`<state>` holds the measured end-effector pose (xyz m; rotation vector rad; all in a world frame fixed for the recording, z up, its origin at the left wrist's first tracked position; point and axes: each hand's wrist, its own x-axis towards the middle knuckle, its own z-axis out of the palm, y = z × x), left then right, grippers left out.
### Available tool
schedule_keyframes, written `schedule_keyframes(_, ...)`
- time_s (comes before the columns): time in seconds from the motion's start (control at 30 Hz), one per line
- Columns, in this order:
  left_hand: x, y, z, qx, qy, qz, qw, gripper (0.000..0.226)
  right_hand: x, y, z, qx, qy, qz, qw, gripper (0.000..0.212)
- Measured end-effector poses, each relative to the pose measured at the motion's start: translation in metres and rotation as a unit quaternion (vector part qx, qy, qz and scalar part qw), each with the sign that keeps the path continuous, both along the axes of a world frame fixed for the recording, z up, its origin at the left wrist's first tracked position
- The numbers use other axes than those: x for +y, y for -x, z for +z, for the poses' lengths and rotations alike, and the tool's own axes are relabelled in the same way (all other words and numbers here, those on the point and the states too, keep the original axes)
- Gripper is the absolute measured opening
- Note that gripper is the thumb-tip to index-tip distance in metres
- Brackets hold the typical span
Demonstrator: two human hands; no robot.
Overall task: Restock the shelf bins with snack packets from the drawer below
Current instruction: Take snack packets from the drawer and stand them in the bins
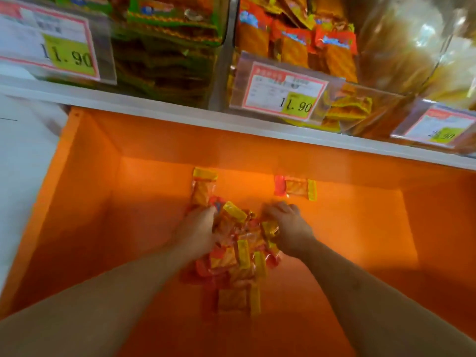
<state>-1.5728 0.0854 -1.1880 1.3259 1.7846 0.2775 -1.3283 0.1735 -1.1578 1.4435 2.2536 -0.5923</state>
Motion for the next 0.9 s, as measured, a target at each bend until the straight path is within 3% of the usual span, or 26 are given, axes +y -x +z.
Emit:
schedule_keyframes(0.13, 0.000, -0.006, 0.000, 0.031, -0.020, 0.019, 0.999, 0.051, 0.003, 0.003, -0.003, -0.006, -0.010, -0.009, 1.000, 0.049)
schedule_keyframes(0.3, -0.004, -0.007, 0.005, 0.000, -0.015, -0.003, 1.000, 0.056, -0.005, 0.003, -0.011, 0.032, -0.021, -0.039, 0.999, 0.029)
schedule_keyframes(0.4, -0.006, -0.009, 0.006, 0.023, -0.001, -0.006, 1.000, 0.068, -0.012, 0.012, -0.002, 0.090, 0.009, -0.140, 0.986, 0.010)
schedule_keyframes(0.53, -0.009, -0.015, 0.007, 0.047, 0.024, -0.007, 0.999, 0.067, -0.011, 0.024, 0.008, 0.180, 0.110, -0.293, 0.933, 0.015)
schedule_keyframes(0.7, -0.004, -0.009, 0.021, -0.055, 0.038, 0.085, 0.994, 0.048, -0.001, 0.042, 0.036, 0.256, 0.185, -0.393, 0.863, 0.016)
schedule_keyframes(0.8, -0.004, 0.010, 0.039, -0.139, 0.025, 0.081, 0.987, 0.047, 0.006, 0.054, 0.064, 0.279, 0.181, -0.397, 0.855, 0.012)
schedule_keyframes(0.9, -0.002, 0.031, 0.068, -0.169, 0.001, 0.075, 0.983, 0.042, 0.011, 0.066, 0.100, 0.293, 0.165, -0.362, 0.869, 0.007)
